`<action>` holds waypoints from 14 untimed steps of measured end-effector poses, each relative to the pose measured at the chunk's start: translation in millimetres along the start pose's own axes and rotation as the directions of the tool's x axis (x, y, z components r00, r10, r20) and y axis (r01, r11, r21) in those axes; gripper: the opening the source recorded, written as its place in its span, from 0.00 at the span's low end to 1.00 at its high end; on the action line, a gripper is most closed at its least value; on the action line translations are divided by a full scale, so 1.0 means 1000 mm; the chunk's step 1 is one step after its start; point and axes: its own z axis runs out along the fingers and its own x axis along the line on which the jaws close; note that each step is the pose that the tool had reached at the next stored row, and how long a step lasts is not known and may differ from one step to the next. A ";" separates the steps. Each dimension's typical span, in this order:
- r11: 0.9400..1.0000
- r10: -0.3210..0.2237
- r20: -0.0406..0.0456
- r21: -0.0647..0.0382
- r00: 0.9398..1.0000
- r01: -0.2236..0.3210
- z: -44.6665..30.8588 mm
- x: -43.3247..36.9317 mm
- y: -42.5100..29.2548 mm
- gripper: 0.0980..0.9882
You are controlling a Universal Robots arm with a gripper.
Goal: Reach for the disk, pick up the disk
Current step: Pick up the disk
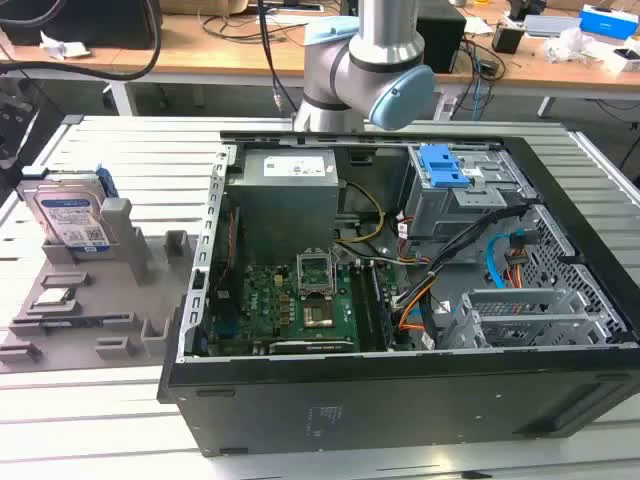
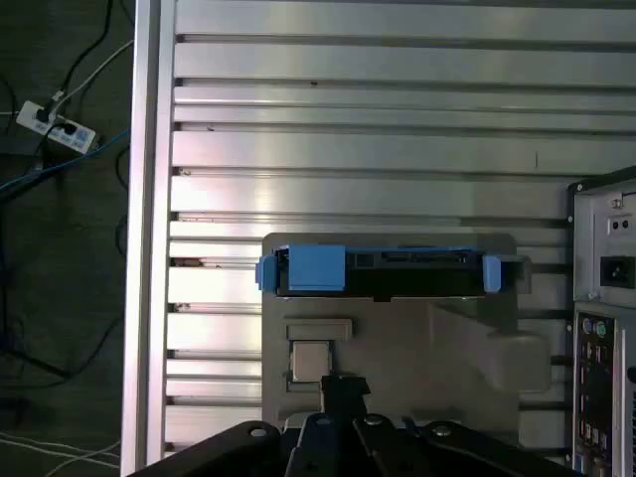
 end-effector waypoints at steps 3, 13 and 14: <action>0.996 -0.084 -0.003 0.000 0.996 0.084 0.0000 0.0000 0.0000 0.00; 0.979 -0.204 -0.008 -0.001 0.979 0.204 0.0000 0.0000 0.0000 0.00; 0.975 -0.222 -0.009 -0.001 0.975 0.222 0.0000 0.0000 0.0000 0.00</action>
